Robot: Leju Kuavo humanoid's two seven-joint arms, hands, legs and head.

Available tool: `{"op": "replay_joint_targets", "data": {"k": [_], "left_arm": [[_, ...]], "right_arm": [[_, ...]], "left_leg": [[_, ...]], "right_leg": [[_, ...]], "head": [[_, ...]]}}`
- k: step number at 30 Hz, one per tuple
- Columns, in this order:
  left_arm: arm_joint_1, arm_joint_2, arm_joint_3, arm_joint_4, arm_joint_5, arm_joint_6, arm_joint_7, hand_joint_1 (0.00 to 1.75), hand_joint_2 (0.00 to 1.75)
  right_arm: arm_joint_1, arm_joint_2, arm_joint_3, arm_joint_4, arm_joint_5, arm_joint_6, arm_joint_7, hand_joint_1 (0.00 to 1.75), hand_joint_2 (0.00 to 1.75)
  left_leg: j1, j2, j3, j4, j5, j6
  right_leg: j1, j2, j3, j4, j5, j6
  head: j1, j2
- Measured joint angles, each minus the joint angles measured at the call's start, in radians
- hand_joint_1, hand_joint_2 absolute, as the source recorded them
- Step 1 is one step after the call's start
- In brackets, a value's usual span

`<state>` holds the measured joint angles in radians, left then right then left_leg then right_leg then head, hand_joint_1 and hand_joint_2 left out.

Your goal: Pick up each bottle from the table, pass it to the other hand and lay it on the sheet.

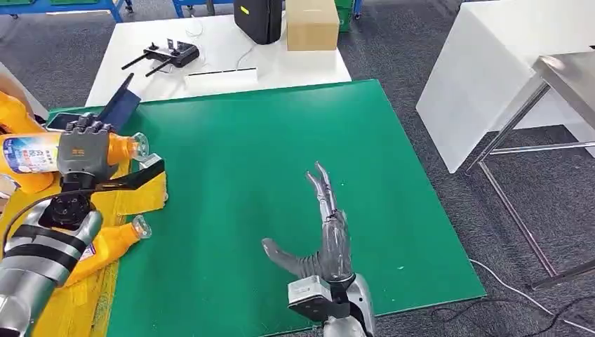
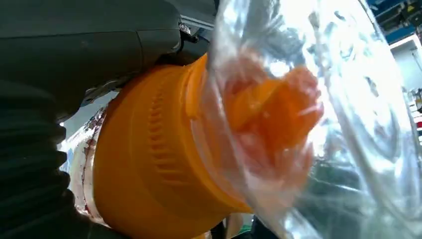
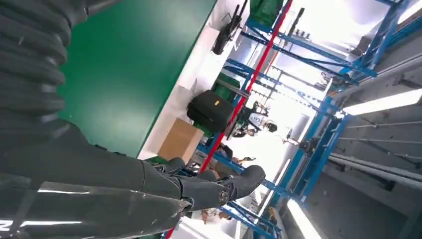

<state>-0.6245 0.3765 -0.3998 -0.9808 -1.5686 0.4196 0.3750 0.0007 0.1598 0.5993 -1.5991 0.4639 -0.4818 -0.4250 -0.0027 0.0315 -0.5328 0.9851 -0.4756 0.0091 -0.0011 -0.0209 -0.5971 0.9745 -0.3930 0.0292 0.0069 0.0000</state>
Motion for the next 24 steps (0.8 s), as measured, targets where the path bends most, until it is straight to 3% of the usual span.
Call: {"op": "replay_joint_targets", "data": {"k": [5, 11, 15, 22, 23, 24], "left_arm": [[-0.022, 0.002, -0.017, 0.041, 0.000, -0.043, 0.023, 1.75, 1.75], [-0.110, 0.001, -0.019, 0.230, 0.003, -0.124, 0.006, 1.75, 1.75], [-0.080, 0.047, 0.063, 0.321, 0.024, -0.129, -0.038, 1.75, 1.75], [-0.060, 0.082, 0.235, 0.445, 0.050, -0.182, -0.083, 1.75, 1.75], [-0.060, 0.082, 0.253, 0.462, 0.048, -0.203, -0.078, 1.66, 1.75], [-0.061, 0.081, 0.269, 0.478, 0.043, -0.225, -0.073, 0.17, 1.75]], "right_arm": [[-0.002, 0.000, 0.000, 0.000, -0.003, 0.010, 0.000, 0.00, 1.75], [-0.022, 0.002, 0.026, 0.008, 0.012, 0.032, 0.008, 0.00, 1.75], [-0.059, 0.006, 0.070, 0.052, 0.015, 0.032, 0.019, 0.00, 1.75], [-0.104, 0.014, 0.100, 0.108, -0.008, 0.005, 0.040, 0.00, 1.75], [-0.104, 0.014, 0.100, 0.113, -0.012, 0.005, 0.043, 0.00, 1.75], [-0.104, 0.013, 0.100, 0.117, -0.013, 0.005, 0.045, 0.00, 1.75]], "left_leg": [[0.000, 0.000, 0.000, 0.000, 0.000, 0.000], [0.002, 0.000, -0.001, 0.000, 0.000, 0.000], [0.003, 0.008, 0.000, 0.000, 0.000, 0.000], [0.004, 0.000, -0.003, 0.000, 0.001, -0.003], [0.004, 0.001, -0.003, 0.000, 0.001, -0.003], [0.004, 0.001, -0.003, 0.000, 0.001, -0.003]], "right_leg": [[0.000, 0.000, 0.000, 0.000, 0.000, 0.000], [-0.001, 0.000, 0.001, 0.002, 0.000, 0.000], [0.000, 0.006, -0.001, 0.002, 0.000, 0.000], [0.003, 0.001, -0.004, 0.002, -0.001, -0.001], [0.003, 0.001, -0.004, 0.002, -0.001, -0.001], [0.003, 0.002, -0.004, 0.002, -0.001, -0.001]], "head": [[0.000, 0.000], [0.000, 0.000], [0.000, 0.000], [0.001, 0.000], [0.000, 0.000], [0.001, 0.000]]}}
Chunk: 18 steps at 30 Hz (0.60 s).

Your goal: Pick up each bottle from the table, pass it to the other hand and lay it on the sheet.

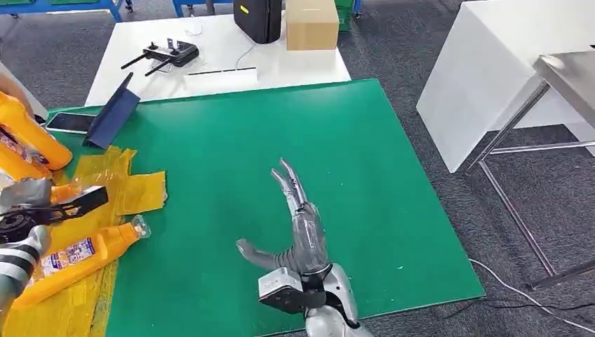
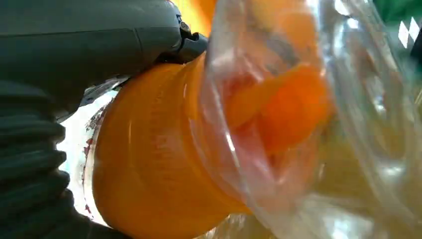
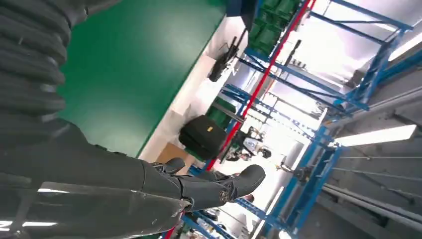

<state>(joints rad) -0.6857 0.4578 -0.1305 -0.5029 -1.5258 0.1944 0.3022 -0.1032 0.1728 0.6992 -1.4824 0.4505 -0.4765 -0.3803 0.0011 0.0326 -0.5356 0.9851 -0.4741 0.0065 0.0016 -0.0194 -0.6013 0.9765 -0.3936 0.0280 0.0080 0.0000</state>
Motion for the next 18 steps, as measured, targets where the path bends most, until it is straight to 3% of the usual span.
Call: {"op": "replay_joint_targets", "data": {"k": [1, 10, 18], "left_arm": [[-0.003, -0.002, 0.012, 0.012, -0.003, -0.017, 0.007, 0.00, 1.75], [-0.050, -0.031, 0.068, 0.084, -0.041, -0.070, 0.008, 0.00, 1.75], [-0.171, -0.131, 0.069, 0.117, -0.034, -0.159, 0.009, 0.00, 1.75]], "right_arm": [[0.000, -0.001, 0.000, 0.003, 0.000, 0.002, 0.000, 0.00, 1.75], [0.041, 0.001, -0.016, 0.006, 0.041, 0.008, 0.016, 0.00, 1.75], [0.053, -0.021, -0.096, -0.025, 0.032, 0.064, 0.014, 0.00, 1.75]], "left_leg": [[0.000, 0.000, 0.000, 0.000, 0.000, 0.000], [0.000, -0.001, 0.000, 0.000, 0.000, 0.000], [-0.001, -0.002, 0.001, 0.001, 0.000, 0.000]], "right_leg": [[0.000, 0.000, 0.000, 0.000, 0.000, 0.000], [0.000, 0.000, -0.001, -0.001, 0.000, 0.000], [-0.001, -0.002, 0.002, -0.001, 0.001, 0.001]], "head": [[-0.001, 0.000], [-0.001, 0.000], [-0.001, 0.000]]}}
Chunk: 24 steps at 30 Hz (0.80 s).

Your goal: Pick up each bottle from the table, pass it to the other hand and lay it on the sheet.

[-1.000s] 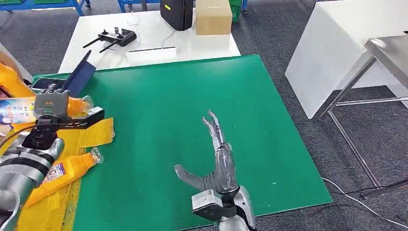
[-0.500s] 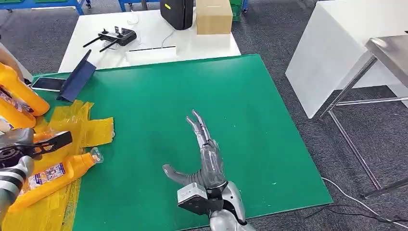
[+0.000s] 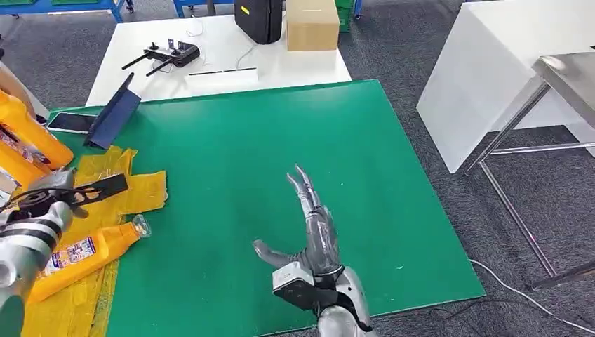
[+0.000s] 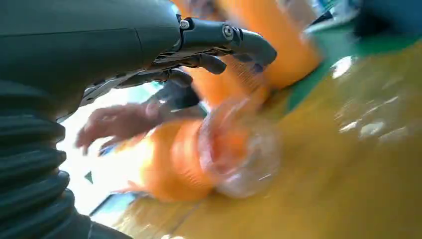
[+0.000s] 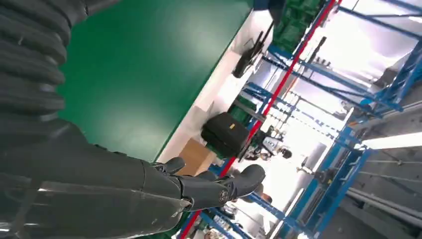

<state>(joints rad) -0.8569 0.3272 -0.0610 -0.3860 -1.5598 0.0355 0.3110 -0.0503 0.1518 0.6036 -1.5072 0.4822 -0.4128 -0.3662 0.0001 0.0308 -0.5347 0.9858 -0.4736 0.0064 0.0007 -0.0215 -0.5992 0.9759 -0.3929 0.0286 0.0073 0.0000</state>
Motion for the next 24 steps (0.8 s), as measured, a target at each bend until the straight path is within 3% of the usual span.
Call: {"op": "replay_joint_targets", "data": {"k": [6, 12, 24], "left_arm": [[-0.037, -0.027, 0.053, -0.005, 0.137, 0.034, -0.131, 0.00, 1.75], [-0.018, -0.058, 0.177, -0.093, 0.480, -0.060, -0.402, 0.00, 1.75], [0.034, -0.075, 0.229, -0.239, 0.557, -0.102, -0.414, 0.00, 1.75]], "right_arm": [[0.027, -0.012, -0.041, -0.012, 0.006, 0.032, -0.006, 0.00, 1.75], [0.046, -0.018, -0.060, -0.013, -0.020, 0.035, -0.020, 0.00, 1.75], [0.068, -0.030, -0.076, -0.025, -0.033, 0.034, -0.031, 0.00, 1.75]], "left_leg": [[0.000, 0.002, 0.000, 0.000, 0.000, 0.000], [0.001, 0.002, 0.000, 0.000, 0.000, 0.000], [0.001, 0.002, 0.000, 0.000, 0.000, 0.000]], "right_leg": [[-0.001, 0.001, -0.001, 0.000, 0.000, 0.000], [0.000, 0.001, -0.002, 0.000, 0.000, 0.000], [0.000, 0.002, -0.002, 0.000, 0.000, 0.000]], "head": [[0.000, 0.000], [0.000, 0.000], [0.000, 0.000]]}}
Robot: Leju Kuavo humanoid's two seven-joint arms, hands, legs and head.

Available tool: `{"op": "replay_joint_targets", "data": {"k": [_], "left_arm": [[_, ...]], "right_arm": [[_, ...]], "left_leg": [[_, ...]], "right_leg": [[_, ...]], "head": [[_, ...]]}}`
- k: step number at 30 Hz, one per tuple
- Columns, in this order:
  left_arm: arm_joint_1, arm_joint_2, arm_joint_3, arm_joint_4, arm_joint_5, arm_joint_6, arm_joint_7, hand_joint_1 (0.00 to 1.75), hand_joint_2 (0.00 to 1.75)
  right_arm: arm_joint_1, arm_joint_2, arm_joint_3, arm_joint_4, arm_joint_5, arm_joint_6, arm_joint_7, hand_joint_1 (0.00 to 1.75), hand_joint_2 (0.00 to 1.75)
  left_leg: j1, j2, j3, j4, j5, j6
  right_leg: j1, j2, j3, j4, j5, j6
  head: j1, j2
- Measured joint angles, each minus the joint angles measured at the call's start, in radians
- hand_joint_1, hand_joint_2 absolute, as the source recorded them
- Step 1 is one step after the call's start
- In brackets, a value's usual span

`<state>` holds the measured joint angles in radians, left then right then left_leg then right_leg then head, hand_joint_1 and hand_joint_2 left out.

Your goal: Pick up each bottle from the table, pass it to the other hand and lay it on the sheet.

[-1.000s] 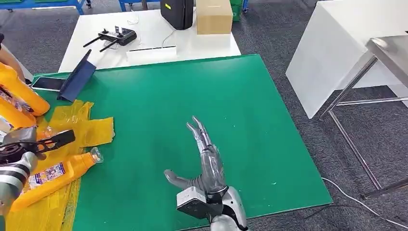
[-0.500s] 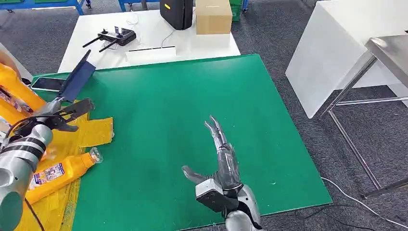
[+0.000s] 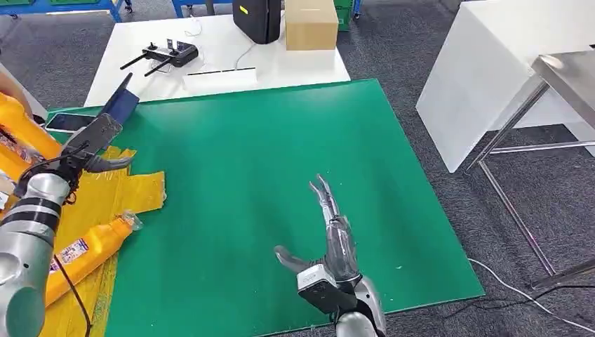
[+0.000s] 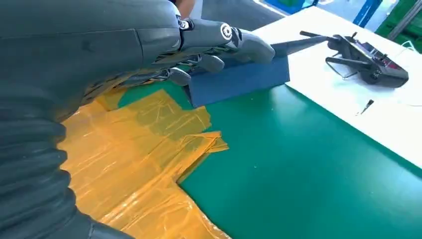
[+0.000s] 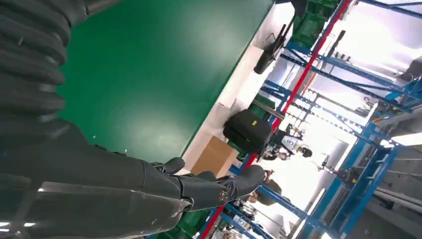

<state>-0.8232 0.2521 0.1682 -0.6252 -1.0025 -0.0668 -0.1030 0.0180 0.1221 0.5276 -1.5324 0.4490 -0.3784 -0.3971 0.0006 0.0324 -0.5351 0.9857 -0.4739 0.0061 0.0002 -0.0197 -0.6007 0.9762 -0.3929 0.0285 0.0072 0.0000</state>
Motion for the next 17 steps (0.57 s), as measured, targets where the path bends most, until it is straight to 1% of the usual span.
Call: {"op": "replay_joint_targets", "data": {"k": [2, 3, 5, 6, 8, 9, 11, 13, 15, 17], "left_arm": [[0.004, -0.002, 0.003, -0.008, 0.043, -0.017, -0.023, 0.00, 1.75], [0.017, -0.002, 0.003, -0.028, 0.108, -0.046, -0.048, 0.00, 1.75], [0.061, -0.005, 0.003, -0.094, 0.279, -0.104, -0.086, 0.00, 1.75], [0.109, -0.007, 0.001, -0.155, 0.399, -0.141, -0.092, 0.00, 1.75], [0.271, -0.010, -0.015, -0.358, 0.680, -0.200, -0.114, 0.00, 1.75], [0.384, -0.020, -0.030, -0.492, 0.798, -0.209, -0.142, 0.00, 1.75], [0.586, -0.054, -0.061, -0.677, 0.895, -0.218, -0.205, 0.00, 1.75], [0.758, -0.095, -0.122, -0.827, 0.913, -0.209, -0.271, 0.00, 1.75], [0.870, -0.134, -0.197, -0.929, 0.927, -0.184, -0.303, 0.00, 1.75], [0.945, -0.154, -0.260, -0.996, 0.942, -0.156, -0.309, 0.00, 1.75]], "right_arm": [[0.000, 0.000, -0.003, 0.000, -0.011, 0.001, 0.000, 0.00, 1.75], [0.002, 0.000, -0.004, -0.001, -0.029, 0.006, -0.003, 0.00, 1.75], [0.013, 0.000, -0.009, -0.008, -0.076, 0.026, -0.011, 0.00, 1.75], [0.022, 0.000, -0.014, -0.013, -0.113, 0.048, -0.019, 0.00, 1.75], [0.054, 0.000, -0.024, -0.036, -0.217, 0.103, -0.036, 0.00, 1.75], [0.077, 0.000, -0.029, -0.051, -0.267, 0.121, -0.041, 0.00, 1.75], [0.115, 0.000, -0.034, -0.077, -0.309, 0.137, -0.048, 0.00, 1.75], [0.137, 0.000, -0.037, -0.106, -0.328, 0.140, -0.053, 0.00, 1.75], [0.154, 0.000, -0.038, -0.139, -0.334, 0.133, -0.055, 0.00, 1.75], [0.175, -0.001, -0.039, -0.172, -0.335, 0.125, -0.055, 0.00, 1.75]], "left_leg": [[0.000, 0.000, 0.000, 0.000, 0.000, 0.000], [0.000, 0.000, 0.000, 0.000, 0.000, 0.000], [0.000, 0.000, 0.000, 0.000, 0.000, 0.000], [-0.001, 0.001, 0.000, 0.000, 0.000, 0.000], [-0.003, 0.008, 0.004, -0.001, -0.004, -0.002], [-0.003, 0.013, 0.006, -0.001, -0.007, -0.002], [-0.004, 0.016, 0.006, -0.001, -0.010, -0.001], [-0.005, 0.015, 0.006, -0.001, -0.012, 0.002], [-0.007, 0.013, 0.006, -0.001, -0.013, 0.004], [-0.007, 0.011, 0.006, -0.001, -0.014, 0.005]], "right_leg": [[0.000, 0.000, 0.000, 0.000, 0.000, 0.000], [0.000, 0.000, 0.000, 0.000, 0.000, 0.000], [-0.001, 0.000, 0.001, 0.000, 0.000, 0.000], [-0.002, 0.000, 0.001, 0.000, 0.000, 0.000], [-0.003, 0.006, 0.002, 0.000, -0.001, -0.001], [-0.004, 0.010, 0.002, 0.000, -0.002, -0.002], [-0.003, 0.014, 0.001, 0.000, -0.005, -0.001], [-0.004, 0.014, 0.000, -0.001, -0.007, 0.000], [-0.005, 0.013, 0.001, -0.001, -0.009, 0.003], [-0.005, 0.011, 0.003, -0.002, -0.009, 0.003]], "head": [[0.000, 0.000], [0.000, 0.000], [0.000, 0.000], [0.000, 0.000], [-0.001, 0.000], [-0.001, 0.000], [0.000, 0.000], [0.000, 0.000], [0.000, 0.000], [0.000, 0.000]]}}
